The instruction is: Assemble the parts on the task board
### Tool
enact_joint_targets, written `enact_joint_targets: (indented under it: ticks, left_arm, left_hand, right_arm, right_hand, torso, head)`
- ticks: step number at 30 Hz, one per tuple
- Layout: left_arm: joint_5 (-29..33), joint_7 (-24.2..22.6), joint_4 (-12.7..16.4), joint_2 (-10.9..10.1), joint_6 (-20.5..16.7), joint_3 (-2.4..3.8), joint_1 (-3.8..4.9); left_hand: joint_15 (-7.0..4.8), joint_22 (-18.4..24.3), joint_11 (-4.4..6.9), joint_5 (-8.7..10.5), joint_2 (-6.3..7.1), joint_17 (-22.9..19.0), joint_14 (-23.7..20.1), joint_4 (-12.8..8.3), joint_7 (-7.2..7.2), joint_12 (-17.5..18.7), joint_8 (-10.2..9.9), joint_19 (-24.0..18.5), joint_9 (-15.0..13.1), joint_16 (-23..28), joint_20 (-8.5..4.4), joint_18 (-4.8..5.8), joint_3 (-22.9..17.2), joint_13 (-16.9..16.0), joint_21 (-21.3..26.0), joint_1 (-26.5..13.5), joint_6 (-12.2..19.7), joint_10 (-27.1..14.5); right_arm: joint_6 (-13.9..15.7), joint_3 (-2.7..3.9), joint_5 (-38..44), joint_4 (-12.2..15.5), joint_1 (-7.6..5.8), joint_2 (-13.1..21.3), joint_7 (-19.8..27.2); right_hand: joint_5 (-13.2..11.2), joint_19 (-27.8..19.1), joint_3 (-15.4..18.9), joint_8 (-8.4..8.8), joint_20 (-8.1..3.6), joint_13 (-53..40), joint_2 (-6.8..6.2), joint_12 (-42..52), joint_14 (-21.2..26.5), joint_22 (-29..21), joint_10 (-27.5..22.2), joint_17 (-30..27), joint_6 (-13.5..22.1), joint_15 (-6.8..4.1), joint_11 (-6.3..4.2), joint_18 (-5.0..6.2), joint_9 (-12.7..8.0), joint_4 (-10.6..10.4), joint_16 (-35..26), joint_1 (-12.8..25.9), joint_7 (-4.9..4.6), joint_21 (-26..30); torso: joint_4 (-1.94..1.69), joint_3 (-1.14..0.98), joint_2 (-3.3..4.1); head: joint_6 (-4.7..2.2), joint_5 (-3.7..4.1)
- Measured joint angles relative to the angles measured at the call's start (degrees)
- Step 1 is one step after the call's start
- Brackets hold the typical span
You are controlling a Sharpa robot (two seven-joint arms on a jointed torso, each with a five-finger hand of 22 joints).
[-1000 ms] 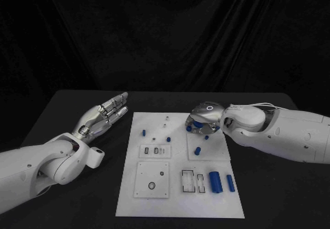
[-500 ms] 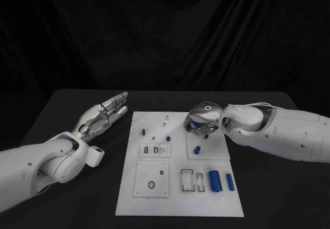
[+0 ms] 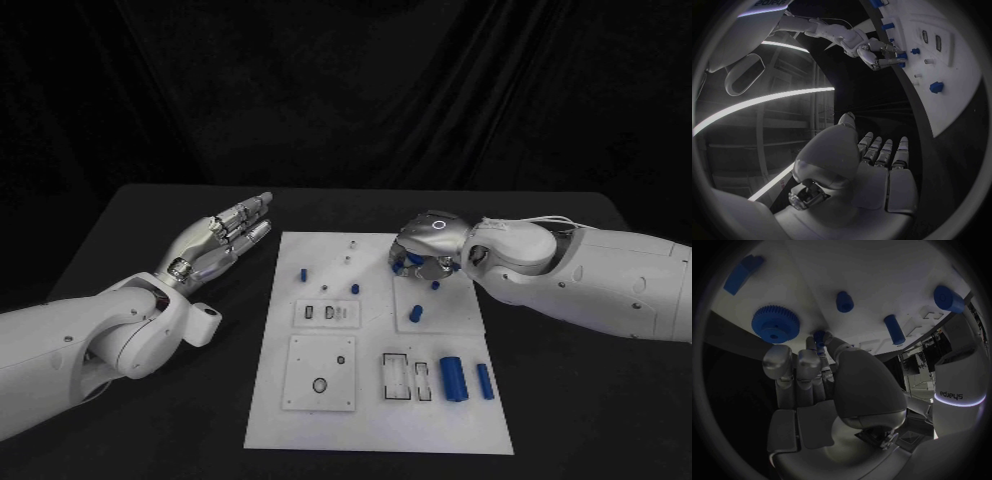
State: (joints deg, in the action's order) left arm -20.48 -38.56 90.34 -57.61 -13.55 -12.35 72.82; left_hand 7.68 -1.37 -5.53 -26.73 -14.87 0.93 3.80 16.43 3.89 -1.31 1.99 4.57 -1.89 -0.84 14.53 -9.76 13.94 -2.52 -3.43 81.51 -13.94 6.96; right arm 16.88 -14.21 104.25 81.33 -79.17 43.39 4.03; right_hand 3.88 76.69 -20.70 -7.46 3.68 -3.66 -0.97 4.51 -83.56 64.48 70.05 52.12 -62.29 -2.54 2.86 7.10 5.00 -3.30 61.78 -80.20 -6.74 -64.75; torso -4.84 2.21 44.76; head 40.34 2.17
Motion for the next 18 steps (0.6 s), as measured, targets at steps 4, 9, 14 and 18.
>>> enact_joint_targets:
  ticks: [4, 9, 14, 18]
  left_arm:
    - [0.0, 0.0, -0.1, -0.1, 0.1, 0.0, 0.0]
    - [0.0, 0.1, -0.2, -0.1, 0.3, 0.0, 0.0]
    - [0.0, 0.2, -0.4, 0.0, 0.4, 0.0, 0.0]
    - [0.0, 0.3, -0.5, 0.4, 0.5, -0.01, 0.0]
  left_hand:
    - [0.0, 0.0, 0.0, -0.3, -0.01, 0.0, 0.0, 0.0, 0.2, 0.0, 0.0, 0.0, -0.1, 0.0, 0.0, 0.0, 0.0, 0.0, 0.0, 0.5, -0.2, 0.0]
    - [0.0, 0.0, 0.03, -0.9, 0.25, 0.0, 0.0, -0.2, 0.2, 0.0, 0.0, 0.0, -0.1, 0.0, 0.0, 0.0, -0.2, 0.0, 0.0, 0.8, -0.2, 0.0]
    - [0.0, 0.0, 0.19, -1.31, 0.13, -0.1, 0.0, -0.2, 0.41, 0.0, 0.0, 0.0, -0.1, 0.0, 0.0, 0.0, -0.2, 0.0, 0.0, 1.1, -0.4, -0.2]
    - [0.0, 0.0, 0.19, -1.57, 0.35, -0.1, 0.0, -0.2, 0.41, 0.0, 0.0, 0.0, -0.1, 0.0, 0.0, 0.0, -0.2, 0.0, 0.0, 1.3, -0.4, -0.2]
  right_arm:
    - [1.2, -0.06, -0.8, 0.0, -0.19, -0.3, 0.3]
    - [2.1, -0.06, -3.3, -0.7, -1.52, -2.0, 0.4]
    - [2.4, 0.04, -7.0, -3.1, -2.47, -4.9, 0.2]
    - [2.4, 0.03, -9.1, -5.5, -2.65, -7.4, 0.1]
  right_hand:
    - [-0.6, 0.4, 0.2, -0.26, 0.42, 0.0, 0.06, 0.0, -0.3, 1.2, 1.3, 0.4, -0.5, 0.29, 0.22, 0.01, 0.0, 0.7, 0.3, -0.1, -0.49, -0.9]
    - [-0.8, 0.4, 0.3, -0.26, 0.42, 0.0, -0.22, 0.0, -0.3, 1.4, 1.4, 0.4, -0.6, 0.3, 0.1, 0.02, 0.0, 0.8, 0.3, -0.3, -0.44, -0.9]
    - [-0.9, 0.6, 0.4, -0.26, 0.62, 0.0, -0.21, -0.5, -0.5, 1.6, 1.6, 0.3, -0.6, 0.5, 0.21, 0.01, 0.0, 1.0, 0.3, -0.4, -0.43, -0.9]
    - [-1.1, 0.6, 0.6, -0.26, 0.62, 0.0, -0.21, -0.6, -0.3, 1.6, 1.6, 0.3, -0.6, 0.71, 0.21, 0.01, 0.0, 1.1, 0.3, -1.0, -0.43, -0.9]
  torso:
    - [0.03, 0.01, 0.02]
    - [0.03, 0.03, 0.09]
    - [0.01, 0.1, 0.13]
    - [-0.09, 0.12, 0.23]
  head:
    - [0.01, -0.29]
    - [0.08, -0.49]
    - [0.18, -0.5]
    - [0.17, -0.39]
